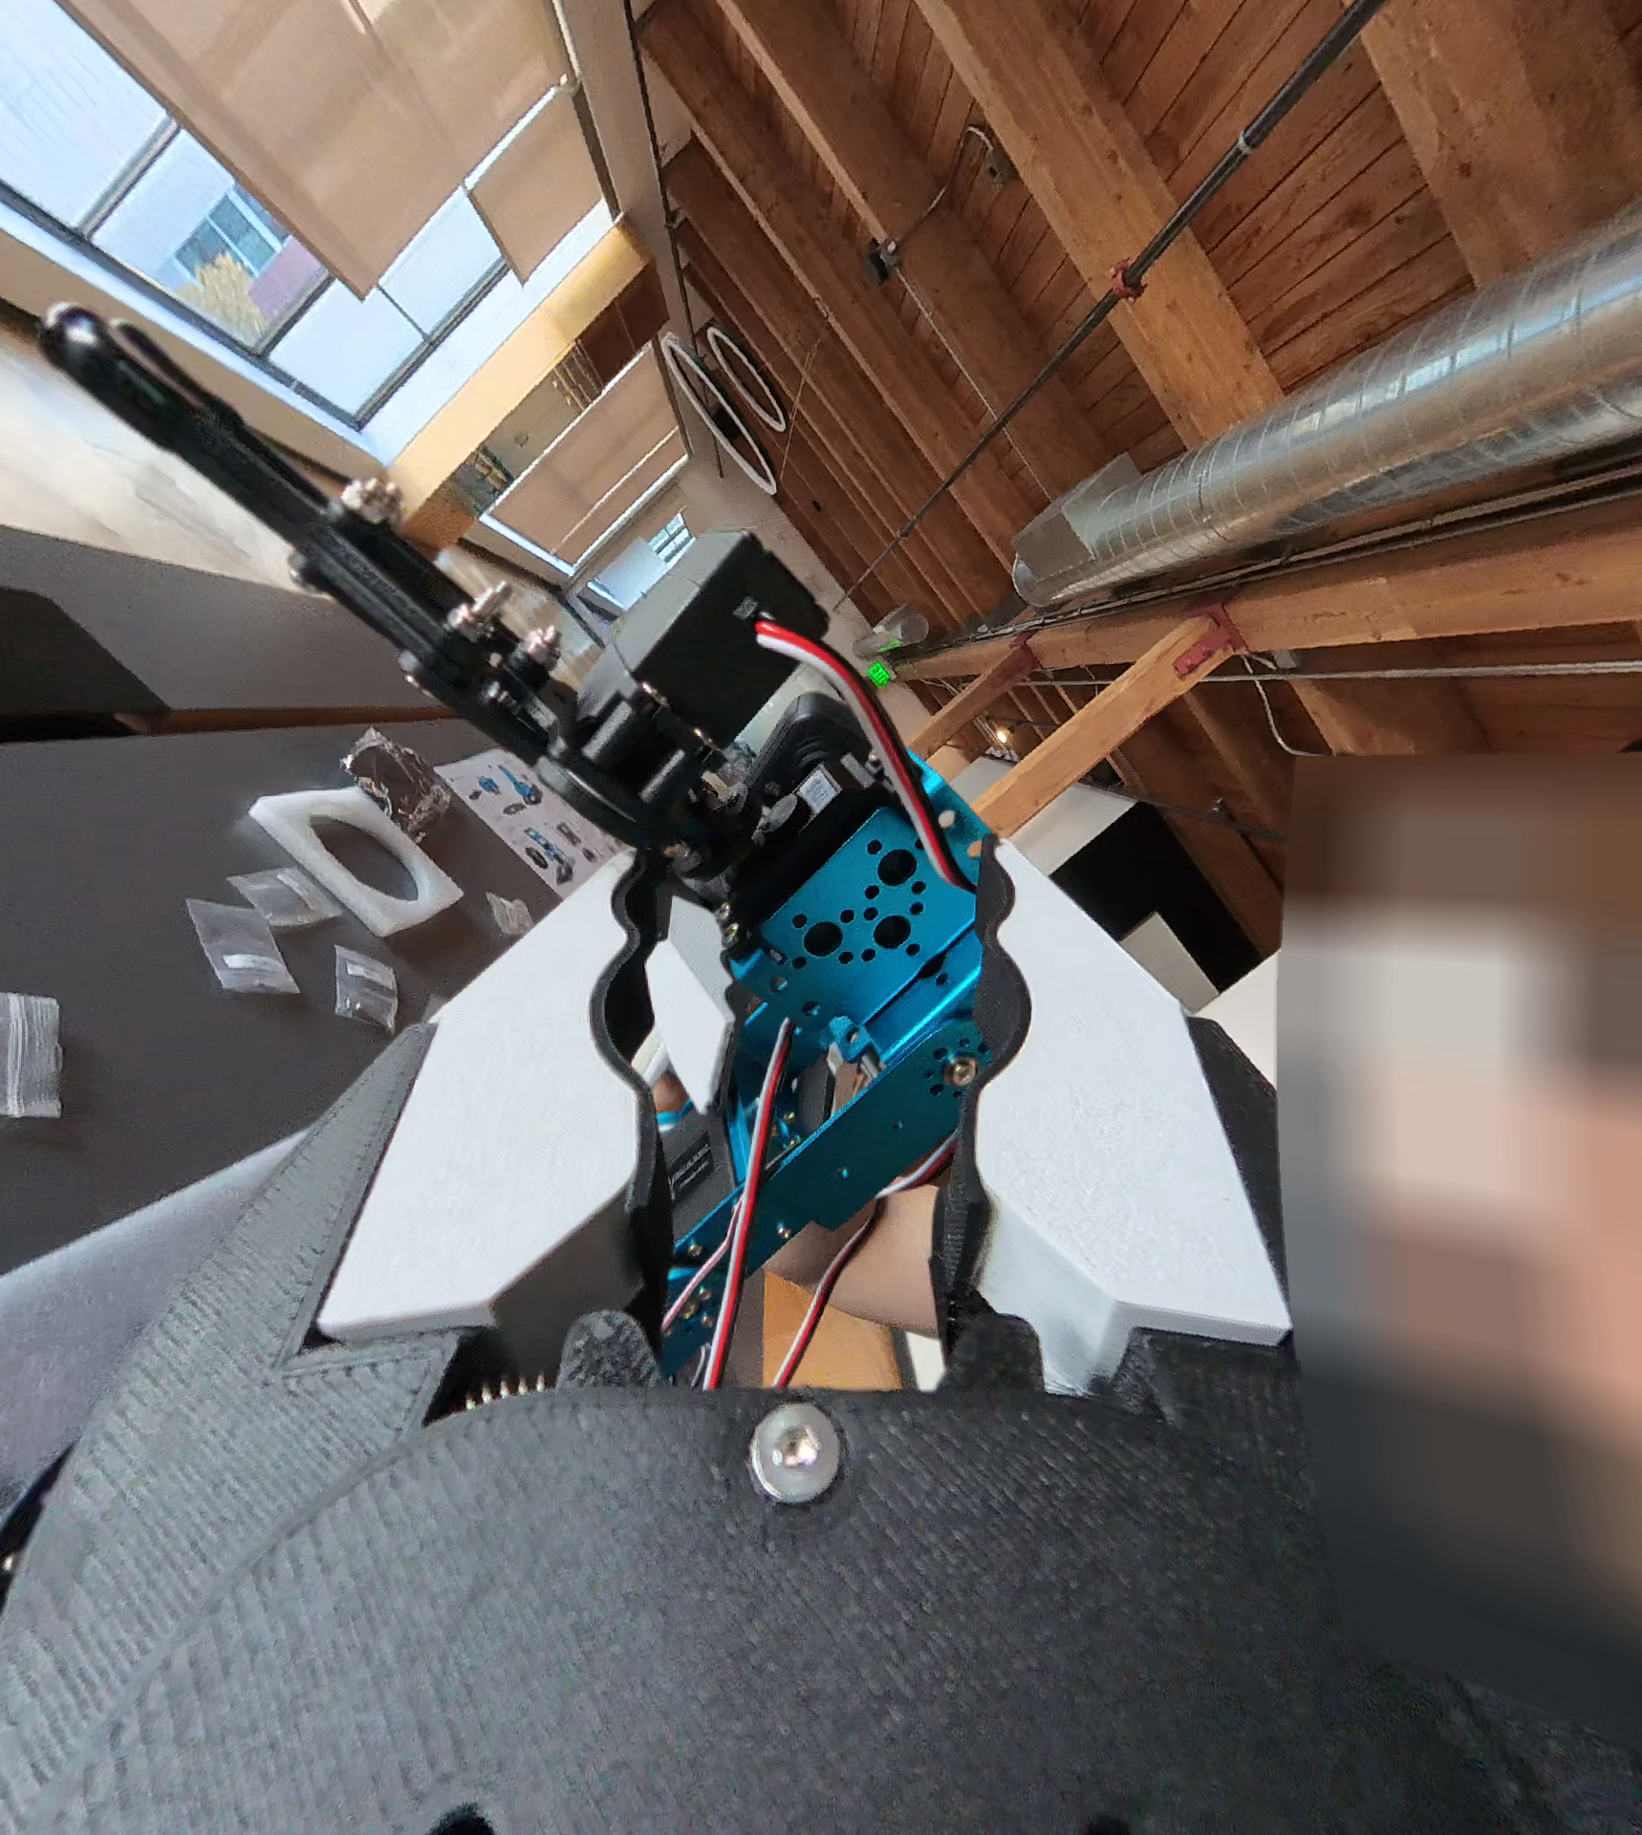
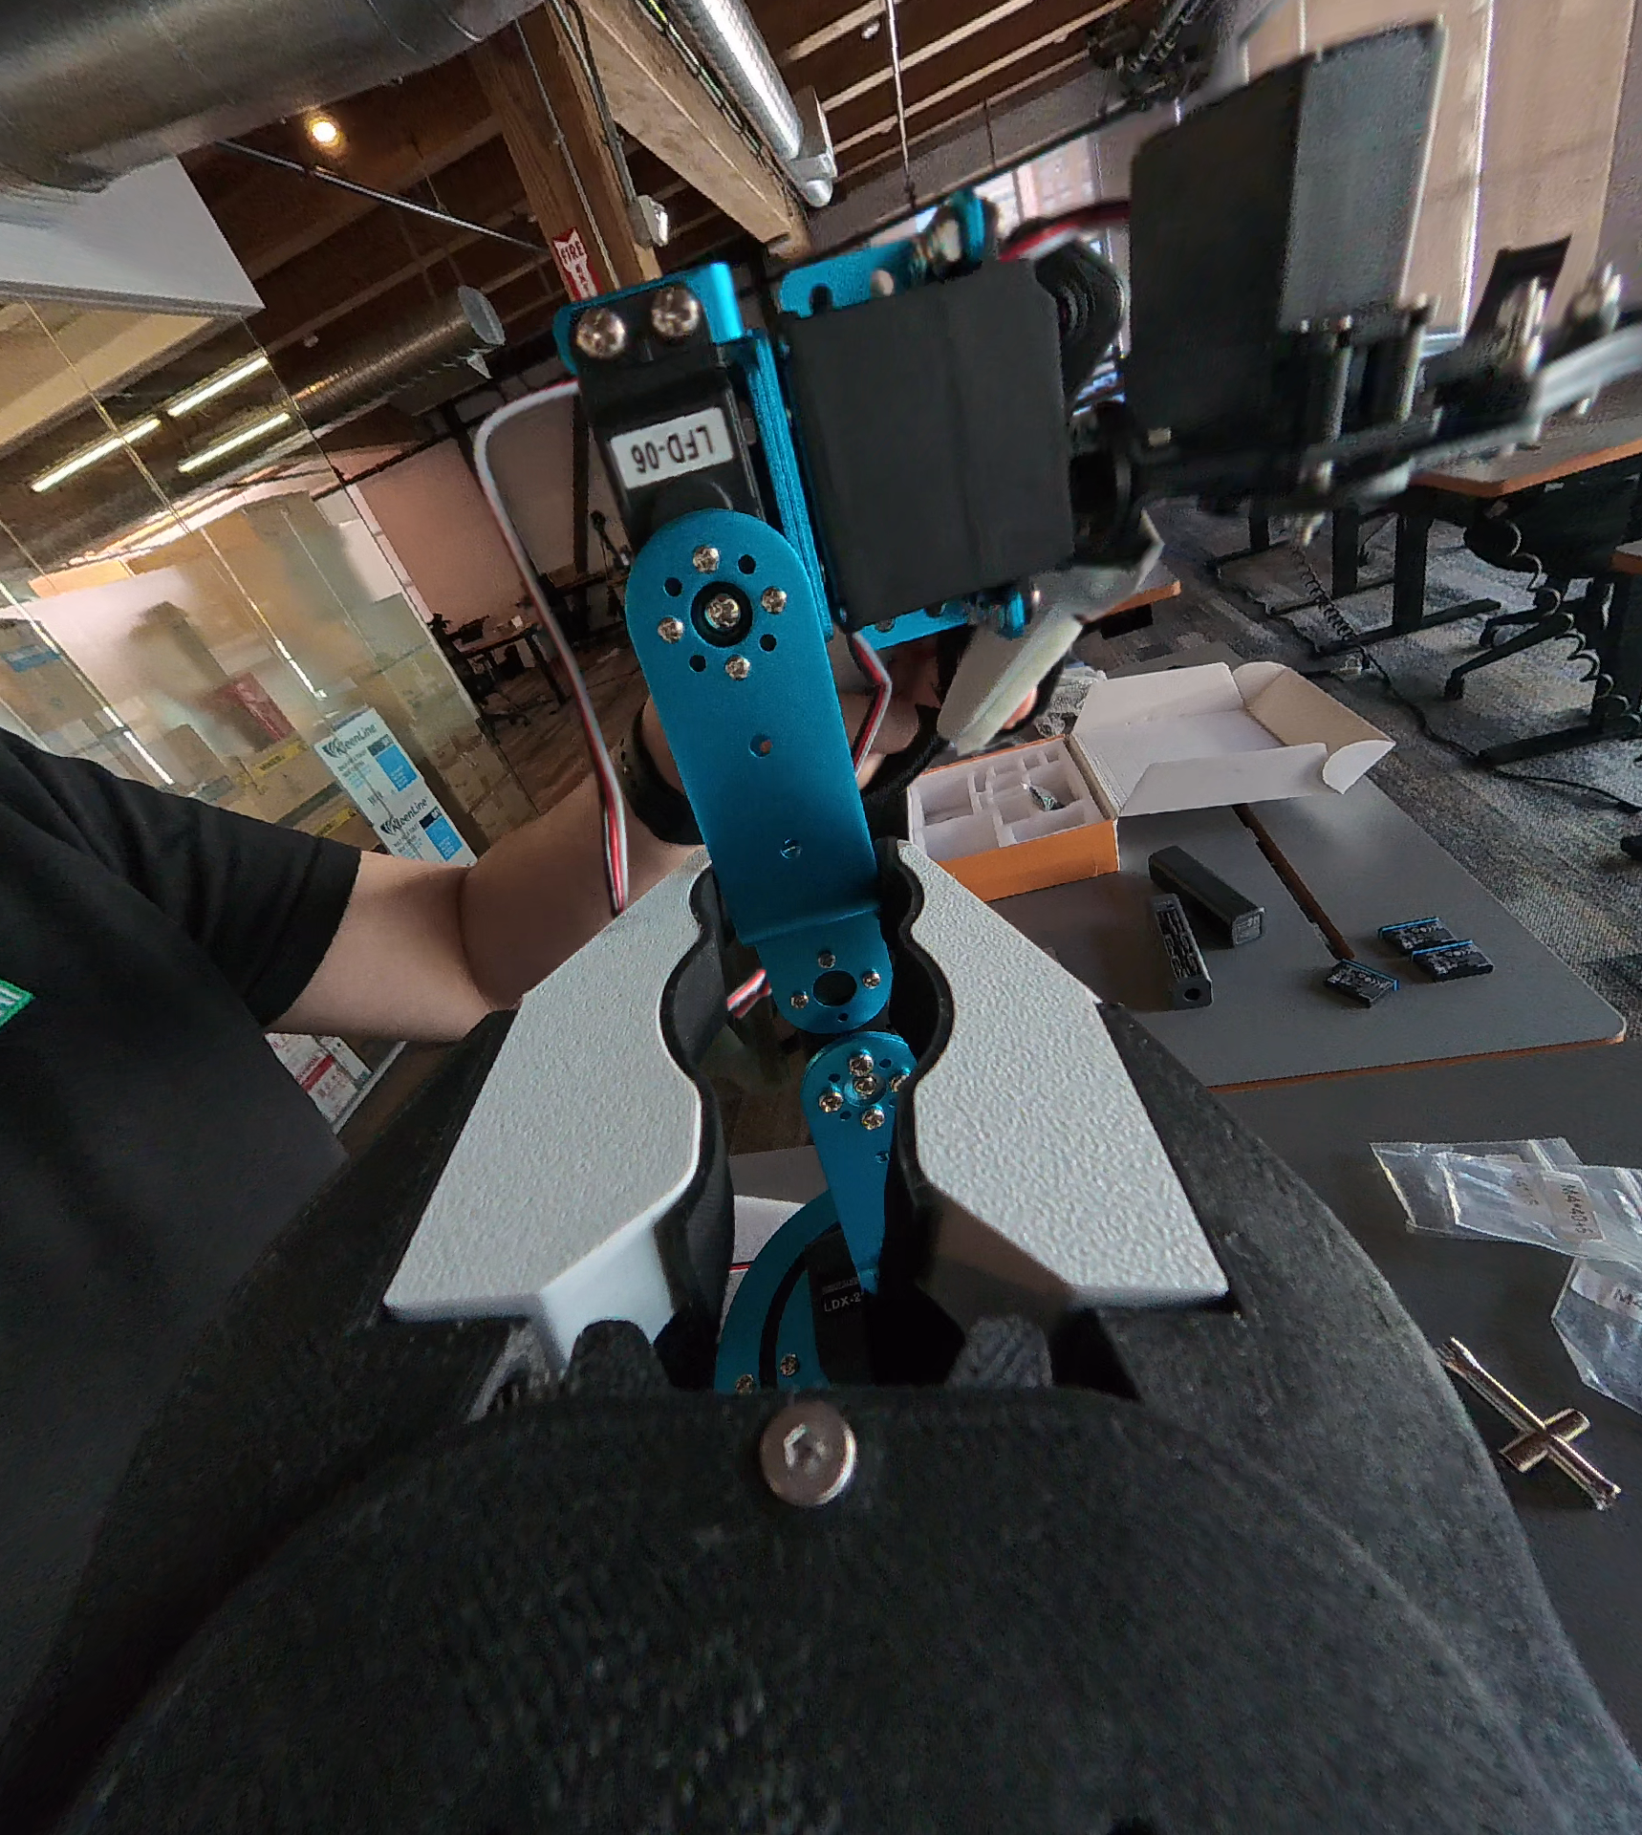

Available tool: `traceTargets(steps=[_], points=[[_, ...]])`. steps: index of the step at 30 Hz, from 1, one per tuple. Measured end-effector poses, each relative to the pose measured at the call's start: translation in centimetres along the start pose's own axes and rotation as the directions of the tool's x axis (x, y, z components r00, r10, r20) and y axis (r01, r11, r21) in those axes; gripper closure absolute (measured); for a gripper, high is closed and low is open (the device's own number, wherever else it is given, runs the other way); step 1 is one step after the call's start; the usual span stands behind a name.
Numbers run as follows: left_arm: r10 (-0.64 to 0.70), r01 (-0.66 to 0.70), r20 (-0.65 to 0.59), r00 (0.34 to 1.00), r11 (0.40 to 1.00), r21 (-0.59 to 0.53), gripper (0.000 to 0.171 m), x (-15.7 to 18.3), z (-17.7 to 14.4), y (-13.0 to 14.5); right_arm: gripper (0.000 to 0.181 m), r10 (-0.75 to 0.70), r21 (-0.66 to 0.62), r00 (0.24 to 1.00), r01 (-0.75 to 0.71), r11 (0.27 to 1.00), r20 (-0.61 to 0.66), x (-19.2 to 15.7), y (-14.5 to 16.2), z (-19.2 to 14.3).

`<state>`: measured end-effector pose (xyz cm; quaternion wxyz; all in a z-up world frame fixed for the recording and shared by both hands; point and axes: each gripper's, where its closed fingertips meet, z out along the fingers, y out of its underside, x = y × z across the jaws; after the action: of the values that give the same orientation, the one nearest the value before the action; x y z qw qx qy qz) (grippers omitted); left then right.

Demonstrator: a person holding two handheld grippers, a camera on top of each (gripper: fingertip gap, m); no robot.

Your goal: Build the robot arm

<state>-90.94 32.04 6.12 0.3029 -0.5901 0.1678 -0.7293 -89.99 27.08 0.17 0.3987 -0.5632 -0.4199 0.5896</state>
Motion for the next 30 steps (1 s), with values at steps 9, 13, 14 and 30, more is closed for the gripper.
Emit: traceTargets(steps=[9, 13, 14, 30], points=[[-0.128, 0.138, -0.118, 0.985, 0.987, 0.085, 0.109, -1.2, -2.1, 0.7, 0.152, -0.079, 0.016, 0.997, 0.079, 0.997, -0.020, 0.1, -0.2, -0.2], [-0.076, 0.090, -0.109, 0.991, 0.987, 0.133, 0.108, -1.8, -4.1, 1.2, 0.144, -0.131, -0.030, 0.990, 0.129, 0.991, -0.051, 0.7, 0.5, -0.7], [-0.041, 0.049, -0.072, 0.997, 0.991, 0.122, 0.108, -2.4, -4.6, 2.0, 0.142, -0.128, -0.035, 0.991, 0.126, 0.991, -0.045, 0.7, 0.7, -0.7], [0.654, -0.596, 0.145, 0.743, 0.744, -0.304, 0.144, -6.8, -1.9, 14.1, 0.159, -0.041, -0.147, 0.996, 0.052, 0.988, 0.073, 0.2, 2.4, 1.0]])
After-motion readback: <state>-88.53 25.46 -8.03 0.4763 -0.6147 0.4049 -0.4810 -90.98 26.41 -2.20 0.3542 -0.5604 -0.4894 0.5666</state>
